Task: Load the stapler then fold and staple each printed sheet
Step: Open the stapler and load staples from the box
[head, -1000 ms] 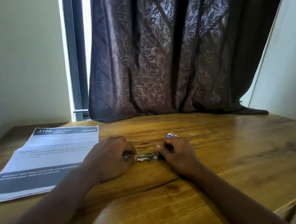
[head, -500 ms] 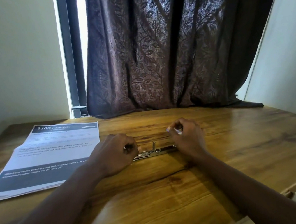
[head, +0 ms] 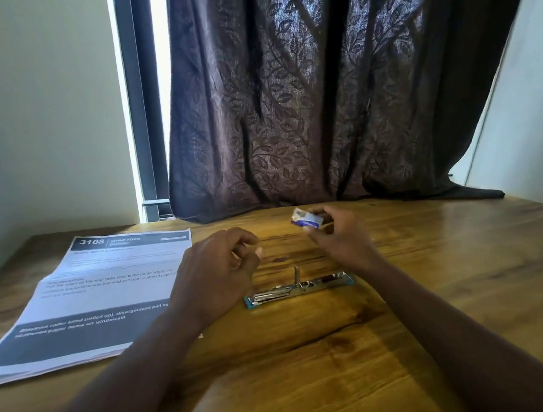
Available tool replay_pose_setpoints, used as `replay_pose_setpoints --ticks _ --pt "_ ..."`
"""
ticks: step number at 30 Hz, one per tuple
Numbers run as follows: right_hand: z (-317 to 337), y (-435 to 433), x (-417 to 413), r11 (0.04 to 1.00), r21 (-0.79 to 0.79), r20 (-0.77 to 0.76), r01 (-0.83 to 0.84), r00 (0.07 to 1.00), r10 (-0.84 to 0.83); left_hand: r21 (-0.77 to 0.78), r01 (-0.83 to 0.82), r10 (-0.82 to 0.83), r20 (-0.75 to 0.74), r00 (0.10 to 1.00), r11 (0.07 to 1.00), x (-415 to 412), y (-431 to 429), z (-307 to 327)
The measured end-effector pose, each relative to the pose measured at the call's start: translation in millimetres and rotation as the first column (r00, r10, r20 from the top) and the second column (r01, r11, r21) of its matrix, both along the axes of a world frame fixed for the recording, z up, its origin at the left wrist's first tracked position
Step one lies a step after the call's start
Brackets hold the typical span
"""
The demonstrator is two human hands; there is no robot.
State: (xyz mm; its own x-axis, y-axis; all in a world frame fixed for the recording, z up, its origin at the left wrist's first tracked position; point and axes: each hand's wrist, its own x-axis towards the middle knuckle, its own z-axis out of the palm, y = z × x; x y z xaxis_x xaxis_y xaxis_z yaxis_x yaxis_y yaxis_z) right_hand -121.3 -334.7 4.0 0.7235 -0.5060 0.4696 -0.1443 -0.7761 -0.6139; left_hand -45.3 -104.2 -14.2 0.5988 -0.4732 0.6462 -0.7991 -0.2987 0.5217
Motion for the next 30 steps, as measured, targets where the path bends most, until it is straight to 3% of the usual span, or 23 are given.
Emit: replay_pose_setpoints --ticks 3,5,7,10,13,18,30 --pt "13 30 7 0.935 0.210 0.195 -0.286 0.949 0.246 -0.145 -0.046 0.024 -0.150 0.988 0.988 3 -1 6" --pt "16 44 8 0.806 0.376 0.300 -0.457 0.883 0.361 -0.192 -0.044 -0.003 -0.239 0.971 0.980 4 1 9" --pt "16 54 5 0.703 0.417 0.365 -0.576 0.814 0.451 -0.249 0.017 -0.099 -0.319 0.943 0.968 7 5 9" --pt "10 56 4 0.636 0.421 0.392 -0.646 0.762 0.515 -0.319 0.096 -0.224 -0.395 0.891 0.943 5 8 11" --pt "3 56 1 0.580 0.453 0.378 -0.677 0.735 0.563 -0.339 0.101 -0.230 -0.367 0.901 0.935 2 6 11" --pt "9 55 -10 0.262 0.680 0.459 -0.684 0.677 0.576 -0.361 0.101 -0.257 -0.416 0.873 0.927 1 10 13" --pt "17 55 -20 0.228 0.717 0.493 -0.659 0.711 0.502 -0.449 0.122 -0.350 -0.468 0.811 0.885 -4 9 21"
